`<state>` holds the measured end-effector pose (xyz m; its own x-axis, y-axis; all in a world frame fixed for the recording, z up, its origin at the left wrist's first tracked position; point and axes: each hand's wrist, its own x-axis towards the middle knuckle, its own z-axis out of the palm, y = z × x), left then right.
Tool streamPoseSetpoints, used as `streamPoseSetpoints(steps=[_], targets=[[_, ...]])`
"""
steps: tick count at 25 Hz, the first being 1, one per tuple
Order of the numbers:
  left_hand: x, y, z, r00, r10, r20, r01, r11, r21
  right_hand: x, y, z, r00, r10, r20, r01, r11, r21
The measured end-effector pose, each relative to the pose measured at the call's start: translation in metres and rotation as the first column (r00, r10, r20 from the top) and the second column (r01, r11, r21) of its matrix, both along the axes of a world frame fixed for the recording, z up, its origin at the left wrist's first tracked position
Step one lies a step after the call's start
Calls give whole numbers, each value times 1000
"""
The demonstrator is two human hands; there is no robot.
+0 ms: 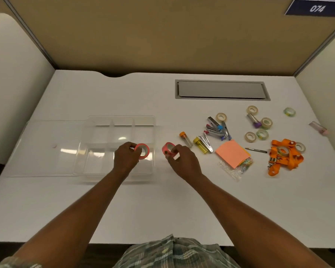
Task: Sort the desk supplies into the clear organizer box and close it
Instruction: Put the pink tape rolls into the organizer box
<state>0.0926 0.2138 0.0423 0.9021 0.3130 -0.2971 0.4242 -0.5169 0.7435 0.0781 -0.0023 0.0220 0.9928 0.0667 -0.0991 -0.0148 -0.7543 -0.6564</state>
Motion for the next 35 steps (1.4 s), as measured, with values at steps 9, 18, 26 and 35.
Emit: streamPoseSetpoints(steps=[9,18,26,35], targets=[[-10,14,-30,960,-281,-13,263,883,389,12,62,5,895,436,98,-360,832,-422],[-10,9,-31,966,-255,37,220,894,390,12,56,3,926,369,84,-325,888,-324],[-27,-33,-30,889,-442,117,333,803,495,-6,17,-7,967,244,70,-221,944,-243],[-17,-54,-30,994,-28,107,-14,928,372,-17,-46,-7,970,243,-8,-238,943,-232]])
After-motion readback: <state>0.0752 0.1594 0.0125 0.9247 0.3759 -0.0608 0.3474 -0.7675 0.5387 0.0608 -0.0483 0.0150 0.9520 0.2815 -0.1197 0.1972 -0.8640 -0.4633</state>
